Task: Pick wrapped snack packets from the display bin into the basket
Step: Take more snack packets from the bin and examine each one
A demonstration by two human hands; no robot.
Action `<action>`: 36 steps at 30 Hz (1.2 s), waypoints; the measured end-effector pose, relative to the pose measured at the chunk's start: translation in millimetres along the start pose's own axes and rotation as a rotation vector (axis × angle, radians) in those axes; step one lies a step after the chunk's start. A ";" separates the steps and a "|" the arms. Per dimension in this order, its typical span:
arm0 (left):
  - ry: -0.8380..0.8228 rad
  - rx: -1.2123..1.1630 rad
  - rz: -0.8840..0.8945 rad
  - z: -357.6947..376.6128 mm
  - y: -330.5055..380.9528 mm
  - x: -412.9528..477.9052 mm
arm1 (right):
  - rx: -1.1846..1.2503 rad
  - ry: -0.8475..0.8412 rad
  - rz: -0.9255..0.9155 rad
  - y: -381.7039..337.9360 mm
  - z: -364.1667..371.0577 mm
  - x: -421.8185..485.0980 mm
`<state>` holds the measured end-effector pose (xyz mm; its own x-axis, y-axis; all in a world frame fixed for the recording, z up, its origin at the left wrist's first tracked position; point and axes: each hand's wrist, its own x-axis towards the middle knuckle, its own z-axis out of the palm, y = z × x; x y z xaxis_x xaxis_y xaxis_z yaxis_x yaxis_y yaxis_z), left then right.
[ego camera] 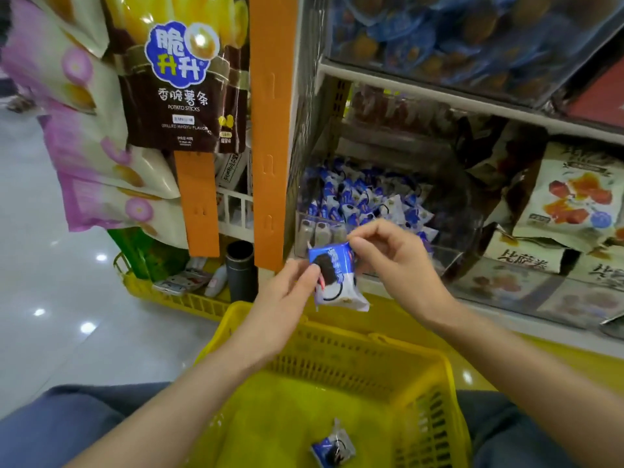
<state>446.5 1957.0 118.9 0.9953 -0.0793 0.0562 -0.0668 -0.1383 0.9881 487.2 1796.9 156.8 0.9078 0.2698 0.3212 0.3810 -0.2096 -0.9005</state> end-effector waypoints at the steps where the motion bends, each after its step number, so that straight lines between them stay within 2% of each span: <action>1: -0.005 -0.039 -0.053 3.2 -2.3 -2.3 | 0.036 -0.023 0.029 5.2 4.4 -7.5; 8: 0.013 -0.054 -0.218 13.5 -23.3 -6.4 | 0.272 -0.054 0.399 38.4 27.1 -28.8; 14: -0.013 -0.107 -0.246 25.6 -34.9 1.7 | 0.262 0.065 0.517 49.3 29.0 -30.6; 23: 0.078 -0.179 -0.253 25.2 -29.9 4.0 | 0.111 0.005 0.362 51.6 27.9 -36.0; 25: 0.085 -0.176 -0.247 22.4 -30.5 3.5 | -0.011 -0.011 0.275 50.3 26.9 -38.7; 27: 0.076 -0.137 -0.221 19.1 -30.3 4.5 | -0.231 -0.033 0.126 49.6 23.9 -40.3; 29: 0.073 -0.016 -0.131 14.1 -31.2 6.6 | -0.412 -0.071 -0.006 49.0 21.2 -41.1; 33: 0.065 0.263 0.049 8.9 -31.9 6.7 | -0.382 -0.107 0.082 48.2 18.7 -40.8; 36: 0.060 0.243 0.041 10.2 -34.0 8.1 | -0.426 -0.094 0.067 47.9 17.2 -40.3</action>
<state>456.1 1951.0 84.3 0.9933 -0.0318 0.1111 -0.1150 -0.3700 0.9219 465.8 1792.1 95.7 0.9204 0.3228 0.2206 0.3783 -0.5928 -0.7109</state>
